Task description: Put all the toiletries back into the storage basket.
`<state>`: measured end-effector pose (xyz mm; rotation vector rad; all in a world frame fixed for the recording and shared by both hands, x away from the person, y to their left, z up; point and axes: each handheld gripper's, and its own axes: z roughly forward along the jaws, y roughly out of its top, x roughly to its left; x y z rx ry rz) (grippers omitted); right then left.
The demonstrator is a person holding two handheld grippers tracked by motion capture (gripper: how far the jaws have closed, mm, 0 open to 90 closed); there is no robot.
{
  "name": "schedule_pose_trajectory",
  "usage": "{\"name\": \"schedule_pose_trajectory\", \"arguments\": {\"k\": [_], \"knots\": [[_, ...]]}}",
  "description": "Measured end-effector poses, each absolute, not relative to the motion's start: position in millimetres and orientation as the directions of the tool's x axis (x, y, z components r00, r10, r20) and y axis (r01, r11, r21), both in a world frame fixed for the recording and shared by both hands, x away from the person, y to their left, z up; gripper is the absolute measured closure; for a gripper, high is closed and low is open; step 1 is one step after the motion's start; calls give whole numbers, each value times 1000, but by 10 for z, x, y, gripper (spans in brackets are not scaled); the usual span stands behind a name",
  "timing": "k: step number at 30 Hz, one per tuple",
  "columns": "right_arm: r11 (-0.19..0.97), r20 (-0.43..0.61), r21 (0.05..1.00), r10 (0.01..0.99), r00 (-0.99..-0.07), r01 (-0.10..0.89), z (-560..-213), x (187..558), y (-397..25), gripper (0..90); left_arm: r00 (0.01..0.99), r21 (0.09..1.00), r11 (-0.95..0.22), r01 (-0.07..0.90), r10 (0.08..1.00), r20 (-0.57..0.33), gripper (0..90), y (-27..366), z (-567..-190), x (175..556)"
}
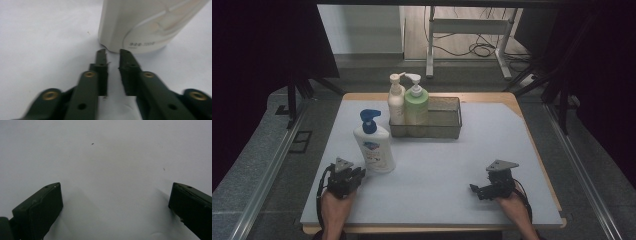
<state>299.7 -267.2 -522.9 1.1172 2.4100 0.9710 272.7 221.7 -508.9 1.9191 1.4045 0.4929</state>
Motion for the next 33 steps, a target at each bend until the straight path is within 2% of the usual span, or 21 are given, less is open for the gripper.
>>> {"name": "schedule_pose_trajectory", "arguments": {"k": [3,12,33], "knots": [[465,2,693,763,-647,551,-5230,2996,-2672,0,327,710,-169,683,941,-91,890,2220,-5103,2789],[464,3,694,763,-647,551,-5231,2996,-2673,0,269,706,-135,696,960,-81,892,2234,-5108,2933],[464,2,694,763,-647,550,-5232,2996,-2674,0,295,737,-137,662,951,-89,892,2130,-5090,3174]]}}
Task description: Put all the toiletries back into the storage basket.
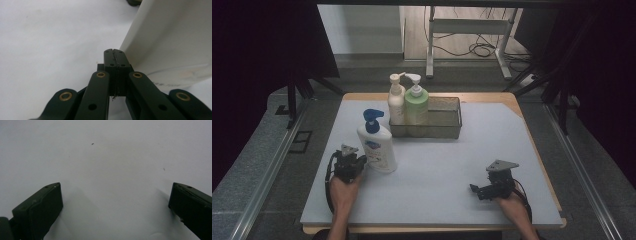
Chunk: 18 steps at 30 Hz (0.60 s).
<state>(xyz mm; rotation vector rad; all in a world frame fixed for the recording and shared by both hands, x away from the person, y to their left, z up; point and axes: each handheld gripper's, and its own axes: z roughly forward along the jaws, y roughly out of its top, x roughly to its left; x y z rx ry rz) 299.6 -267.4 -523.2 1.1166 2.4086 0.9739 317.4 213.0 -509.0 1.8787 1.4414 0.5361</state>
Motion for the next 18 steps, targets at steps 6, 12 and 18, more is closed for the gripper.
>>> {"name": "schedule_pose_trajectory", "arguments": {"k": [6,12,18], "knots": [[464,2,695,762,-647,549,-5233,2995,-2675,0,313,748,-150,646,946,-81,892,2115,-5081,3261],[464,3,695,762,-647,549,-5233,2995,-2675,0,346,757,-146,637,932,-112,892,2140,-5097,3326],[464,3,695,762,-647,549,-5233,2995,-2675,0,385,759,-178,627,917,-103,892,2082,-5091,3355]]}}
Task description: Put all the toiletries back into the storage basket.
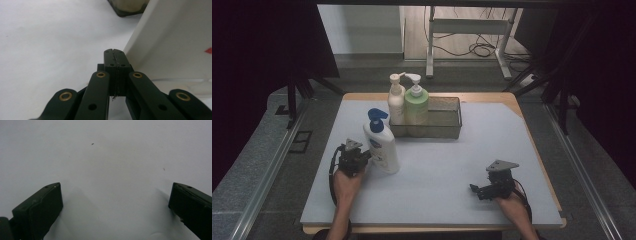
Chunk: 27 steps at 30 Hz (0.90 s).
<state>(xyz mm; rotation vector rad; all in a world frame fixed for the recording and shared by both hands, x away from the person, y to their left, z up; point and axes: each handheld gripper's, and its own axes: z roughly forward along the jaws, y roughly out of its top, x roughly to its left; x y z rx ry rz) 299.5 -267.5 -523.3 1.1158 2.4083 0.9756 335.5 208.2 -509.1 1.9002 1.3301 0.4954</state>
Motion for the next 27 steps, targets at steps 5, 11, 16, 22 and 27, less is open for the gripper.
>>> {"name": "schedule_pose_trajectory", "arguments": {"k": [5,11,16,22,27], "knots": [[464,2,695,762,-647,549,-5233,2995,-2675,0,415,758,-198,621,904,-105,892,2030,-5090,3354],[464,3,695,762,-647,549,-5233,2995,-2675,0,448,758,-218,615,887,-108,892,1963,-5089,3354],[464,3,695,762,-647,549,-5233,2995,-2675,0,473,759,-234,608,874,-110,892,1876,-5085,3347],[464,3,695,762,-647,549,-5234,2995,-2675,0,491,760,-236,605,863,-122,892,1791,-5094,3326],[464,3,695,762,-647,549,-5234,2994,-2675,0,506,760,-241,604,852,-132,892,1732,-5100,3310]]}}
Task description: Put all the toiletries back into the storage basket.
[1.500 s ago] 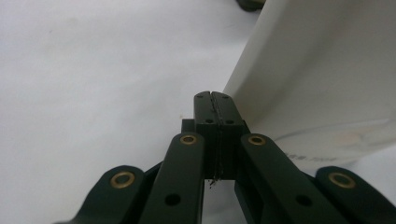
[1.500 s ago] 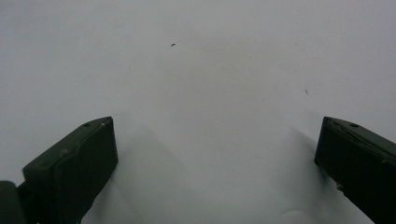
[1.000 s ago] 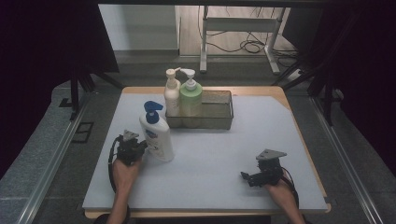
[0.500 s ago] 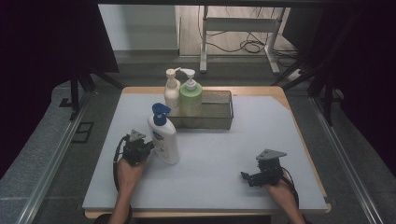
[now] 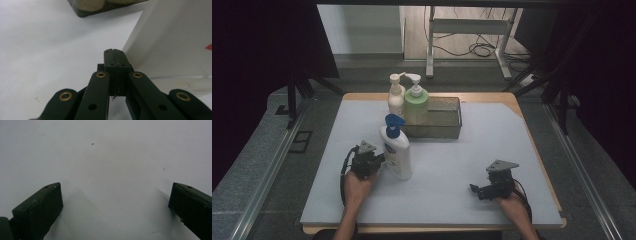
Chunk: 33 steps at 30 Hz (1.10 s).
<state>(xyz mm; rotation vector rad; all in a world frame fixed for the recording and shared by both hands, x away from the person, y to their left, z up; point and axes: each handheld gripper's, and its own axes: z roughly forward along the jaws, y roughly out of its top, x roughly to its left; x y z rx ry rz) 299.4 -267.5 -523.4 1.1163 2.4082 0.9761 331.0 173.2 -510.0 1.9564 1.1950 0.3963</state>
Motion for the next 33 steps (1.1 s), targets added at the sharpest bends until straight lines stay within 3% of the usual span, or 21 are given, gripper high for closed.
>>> {"name": "schedule_pose_trajectory", "arguments": {"k": [33], "knots": [[464,4,694,762,-647,550,-5233,2994,-2675,0,604,752,-323,575,787,-123,891,1356,-5104,3195]]}}
